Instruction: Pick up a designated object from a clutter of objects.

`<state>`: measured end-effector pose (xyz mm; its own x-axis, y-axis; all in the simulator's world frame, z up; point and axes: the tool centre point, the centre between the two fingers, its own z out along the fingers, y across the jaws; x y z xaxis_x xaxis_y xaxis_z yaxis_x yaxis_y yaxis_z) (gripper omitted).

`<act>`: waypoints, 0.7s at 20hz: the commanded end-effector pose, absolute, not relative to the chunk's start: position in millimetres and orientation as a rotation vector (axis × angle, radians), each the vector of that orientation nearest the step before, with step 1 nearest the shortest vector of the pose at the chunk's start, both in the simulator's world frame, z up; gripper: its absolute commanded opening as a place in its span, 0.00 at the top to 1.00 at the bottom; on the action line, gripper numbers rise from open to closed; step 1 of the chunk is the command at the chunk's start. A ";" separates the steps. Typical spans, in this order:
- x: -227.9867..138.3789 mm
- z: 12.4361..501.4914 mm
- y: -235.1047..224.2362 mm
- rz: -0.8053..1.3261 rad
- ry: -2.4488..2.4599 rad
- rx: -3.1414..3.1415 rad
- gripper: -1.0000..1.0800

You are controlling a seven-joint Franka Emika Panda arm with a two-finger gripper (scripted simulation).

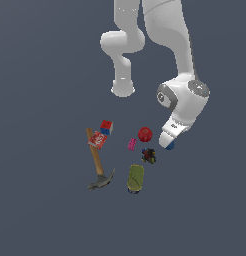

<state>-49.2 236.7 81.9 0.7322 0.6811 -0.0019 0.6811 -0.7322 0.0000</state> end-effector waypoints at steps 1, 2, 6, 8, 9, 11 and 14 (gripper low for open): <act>-49.0 80.8 236.4 -0.002 1.149 2.923 0.04; -49.0 79.1 236.3 -0.002 1.149 2.923 0.04; -49.7 65.9 236.5 -0.002 1.151 2.923 0.04; -50.3 55.6 236.9 -0.001 1.153 2.922 0.04; -50.3 50.2 236.7 -0.001 1.153 2.922 0.04; -50.5 41.5 237.1 -0.001 1.155 2.922 0.04; -50.3 33.5 237.4 0.000 1.156 2.921 0.04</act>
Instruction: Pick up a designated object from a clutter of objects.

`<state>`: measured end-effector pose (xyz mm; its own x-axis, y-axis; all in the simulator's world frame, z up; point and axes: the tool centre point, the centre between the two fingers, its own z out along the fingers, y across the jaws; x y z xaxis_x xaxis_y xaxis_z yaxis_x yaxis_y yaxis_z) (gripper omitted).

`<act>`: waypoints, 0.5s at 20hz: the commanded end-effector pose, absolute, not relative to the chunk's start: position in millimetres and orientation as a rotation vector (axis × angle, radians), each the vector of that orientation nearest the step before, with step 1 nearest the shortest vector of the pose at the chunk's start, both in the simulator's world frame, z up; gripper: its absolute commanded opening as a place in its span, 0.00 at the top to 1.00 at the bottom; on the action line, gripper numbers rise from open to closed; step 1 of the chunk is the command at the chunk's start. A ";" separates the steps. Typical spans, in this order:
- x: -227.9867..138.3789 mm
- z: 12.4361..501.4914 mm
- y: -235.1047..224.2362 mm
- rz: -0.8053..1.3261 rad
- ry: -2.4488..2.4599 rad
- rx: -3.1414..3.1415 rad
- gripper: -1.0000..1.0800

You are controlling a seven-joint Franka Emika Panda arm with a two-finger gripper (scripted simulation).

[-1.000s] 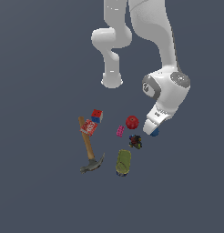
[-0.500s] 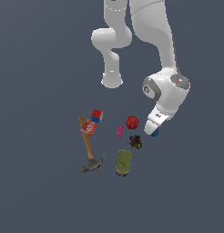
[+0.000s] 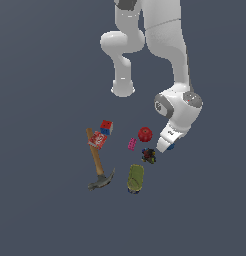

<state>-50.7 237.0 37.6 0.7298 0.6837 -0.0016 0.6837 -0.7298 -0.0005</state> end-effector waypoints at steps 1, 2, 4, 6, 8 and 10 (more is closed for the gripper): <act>-50.2 32.0 237.4 0.000 1.156 2.921 0.04; -50.1 31.1 237.4 0.000 1.156 2.921 0.04; -50.1 30.9 237.4 0.000 1.156 2.921 1.00; -50.1 30.9 237.4 0.000 1.156 2.921 1.00; -50.1 30.9 237.4 0.000 1.156 2.921 1.00; -50.1 30.9 237.4 0.000 1.156 2.921 1.00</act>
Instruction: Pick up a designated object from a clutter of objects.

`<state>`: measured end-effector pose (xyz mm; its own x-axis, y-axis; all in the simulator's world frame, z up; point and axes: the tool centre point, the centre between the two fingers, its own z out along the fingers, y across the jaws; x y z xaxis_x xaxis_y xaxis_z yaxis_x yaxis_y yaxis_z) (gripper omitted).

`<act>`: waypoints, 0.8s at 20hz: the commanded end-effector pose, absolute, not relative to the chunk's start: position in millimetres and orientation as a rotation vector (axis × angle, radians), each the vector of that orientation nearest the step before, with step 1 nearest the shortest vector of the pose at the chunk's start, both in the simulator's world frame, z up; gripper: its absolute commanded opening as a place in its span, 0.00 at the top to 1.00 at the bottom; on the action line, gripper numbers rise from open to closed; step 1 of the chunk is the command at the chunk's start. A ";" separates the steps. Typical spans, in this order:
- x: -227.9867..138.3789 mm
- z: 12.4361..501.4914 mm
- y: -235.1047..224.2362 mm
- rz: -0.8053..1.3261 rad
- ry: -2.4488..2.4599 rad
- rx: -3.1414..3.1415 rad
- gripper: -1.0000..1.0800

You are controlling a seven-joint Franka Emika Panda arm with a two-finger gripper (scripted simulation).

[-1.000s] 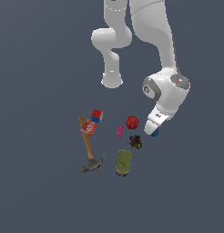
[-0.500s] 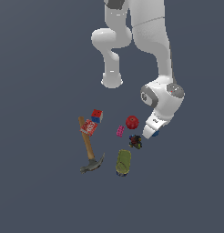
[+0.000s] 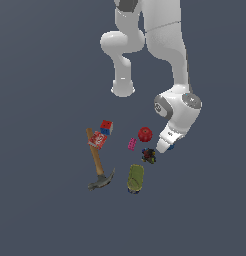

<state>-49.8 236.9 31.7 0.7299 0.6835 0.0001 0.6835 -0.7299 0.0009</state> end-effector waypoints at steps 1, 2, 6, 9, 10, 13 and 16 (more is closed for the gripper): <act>-50.1 30.9 237.4 0.000 1.156 2.921 1.00; -50.1 30.9 237.4 0.000 1.156 2.921 1.00; -49.9 32.6 236.8 0.001 1.154 2.921 1.00; -50.4 37.6 236.0 0.001 1.154 2.921 1.00; -50.8 40.2 235.6 0.001 1.154 2.921 1.00; -52.1 50.9 234.2 0.001 1.155 2.920 1.00; -53.9 66.1 231.9 0.001 1.155 2.920 1.00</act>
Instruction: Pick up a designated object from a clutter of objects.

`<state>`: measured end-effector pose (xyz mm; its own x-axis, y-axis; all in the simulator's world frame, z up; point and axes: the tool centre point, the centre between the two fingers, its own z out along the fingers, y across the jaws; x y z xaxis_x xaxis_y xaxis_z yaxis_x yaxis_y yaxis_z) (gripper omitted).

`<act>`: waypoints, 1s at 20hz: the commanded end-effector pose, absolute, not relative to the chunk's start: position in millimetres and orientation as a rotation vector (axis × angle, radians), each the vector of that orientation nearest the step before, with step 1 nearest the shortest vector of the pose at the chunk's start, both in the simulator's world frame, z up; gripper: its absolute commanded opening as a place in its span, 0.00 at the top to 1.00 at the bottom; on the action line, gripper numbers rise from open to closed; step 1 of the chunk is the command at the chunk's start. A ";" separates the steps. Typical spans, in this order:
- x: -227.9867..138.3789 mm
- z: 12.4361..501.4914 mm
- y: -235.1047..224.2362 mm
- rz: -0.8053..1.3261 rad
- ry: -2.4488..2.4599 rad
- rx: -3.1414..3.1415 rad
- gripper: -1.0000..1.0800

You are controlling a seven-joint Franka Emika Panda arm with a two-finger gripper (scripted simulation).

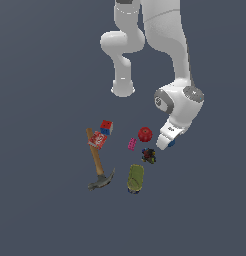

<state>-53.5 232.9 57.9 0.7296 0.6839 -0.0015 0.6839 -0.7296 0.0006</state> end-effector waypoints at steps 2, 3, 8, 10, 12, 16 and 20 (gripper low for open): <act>-55.4 78.6 230.2 0.000 1.155 2.920 1.00; -56.2 85.7 229.2 0.000 1.155 2.920 1.00; -61.4 128.7 223.8 0.000 1.157 2.919 1.00; -63.7 148.6 221.2 0.000 1.157 2.919 1.00; -66.0 169.1 218.8 -0.001 1.158 2.919 1.00; -70.8 212.5 213.8 -0.001 1.159 2.920 1.00; -75.3 255.5 208.7 0.000 1.161 2.922 1.00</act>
<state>-73.0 210.6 238.9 0.7276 0.6860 0.0001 0.6860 -0.7276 -0.0010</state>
